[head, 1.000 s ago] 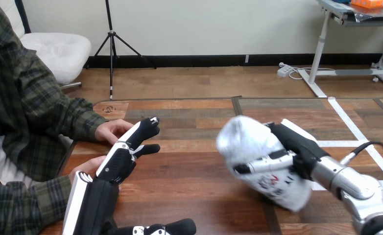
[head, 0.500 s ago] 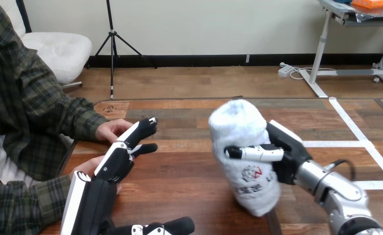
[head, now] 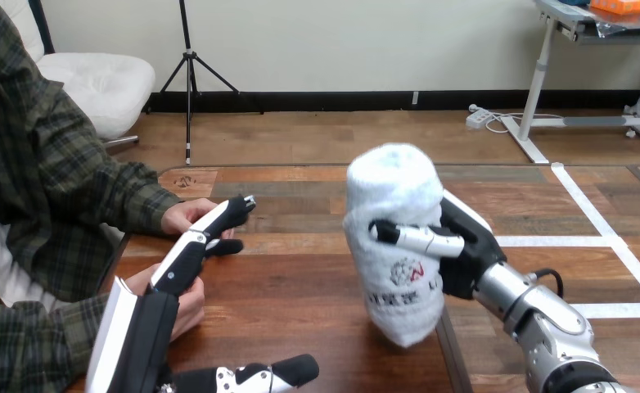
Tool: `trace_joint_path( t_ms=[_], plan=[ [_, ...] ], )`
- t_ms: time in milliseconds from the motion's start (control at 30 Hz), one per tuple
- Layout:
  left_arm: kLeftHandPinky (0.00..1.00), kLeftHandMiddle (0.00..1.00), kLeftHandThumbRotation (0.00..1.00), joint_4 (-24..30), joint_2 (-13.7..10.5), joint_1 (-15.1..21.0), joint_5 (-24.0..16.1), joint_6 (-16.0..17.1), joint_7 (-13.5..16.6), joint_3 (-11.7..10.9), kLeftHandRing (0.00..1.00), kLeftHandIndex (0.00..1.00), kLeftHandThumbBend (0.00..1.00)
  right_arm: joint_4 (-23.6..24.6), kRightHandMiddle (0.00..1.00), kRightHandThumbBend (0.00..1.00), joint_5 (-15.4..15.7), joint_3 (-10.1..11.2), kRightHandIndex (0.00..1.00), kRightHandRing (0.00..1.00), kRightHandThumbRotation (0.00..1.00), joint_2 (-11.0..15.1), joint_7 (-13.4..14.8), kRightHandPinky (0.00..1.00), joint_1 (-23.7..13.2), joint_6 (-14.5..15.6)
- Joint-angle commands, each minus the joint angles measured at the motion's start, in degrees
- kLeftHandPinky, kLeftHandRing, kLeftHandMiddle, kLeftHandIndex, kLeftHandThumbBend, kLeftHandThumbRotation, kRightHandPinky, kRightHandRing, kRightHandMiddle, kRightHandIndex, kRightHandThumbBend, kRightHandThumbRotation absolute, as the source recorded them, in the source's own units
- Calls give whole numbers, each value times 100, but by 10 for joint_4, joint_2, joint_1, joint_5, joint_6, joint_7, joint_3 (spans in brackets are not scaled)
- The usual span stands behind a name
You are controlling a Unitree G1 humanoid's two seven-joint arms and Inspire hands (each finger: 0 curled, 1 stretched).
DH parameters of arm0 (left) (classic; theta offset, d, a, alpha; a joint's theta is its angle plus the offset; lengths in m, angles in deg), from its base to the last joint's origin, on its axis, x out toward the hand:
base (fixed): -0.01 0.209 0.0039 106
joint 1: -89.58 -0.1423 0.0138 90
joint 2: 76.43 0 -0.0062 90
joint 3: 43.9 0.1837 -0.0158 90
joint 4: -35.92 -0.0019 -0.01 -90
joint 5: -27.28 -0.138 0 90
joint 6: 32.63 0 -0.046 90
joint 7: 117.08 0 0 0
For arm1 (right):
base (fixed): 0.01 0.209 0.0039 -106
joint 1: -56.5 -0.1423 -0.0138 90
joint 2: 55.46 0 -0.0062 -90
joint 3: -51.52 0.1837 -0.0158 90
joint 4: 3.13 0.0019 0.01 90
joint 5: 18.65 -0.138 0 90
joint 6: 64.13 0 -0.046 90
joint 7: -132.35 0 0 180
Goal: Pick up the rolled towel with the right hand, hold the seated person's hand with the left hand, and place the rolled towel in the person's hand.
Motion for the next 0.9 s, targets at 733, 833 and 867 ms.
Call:
trace_joint_path(
  t_ms=[733, 833, 867],
  plan=[
    [75, 88, 38, 203, -29, -36, -213, -105, 79, -170, 85, 87, 100, 77, 15, 64, -31, 29, 15, 10, 0, -27, -25, 7, -16, -20],
    [75, 88, 37, 212, -44, -35, -212, -114, 75, -189, 85, 87, 100, 79, 15, 64, -31, 29, 15, 10, 0, -27, -26, 6, -14, -21],
    [75, 88, 37, 213, -48, -34, -212, -117, 75, -195, 85, 87, 100, 79, 15, 63, -31, 28, 15, 10, 0, -27, -27, 6, -14, -21]
  ],
)
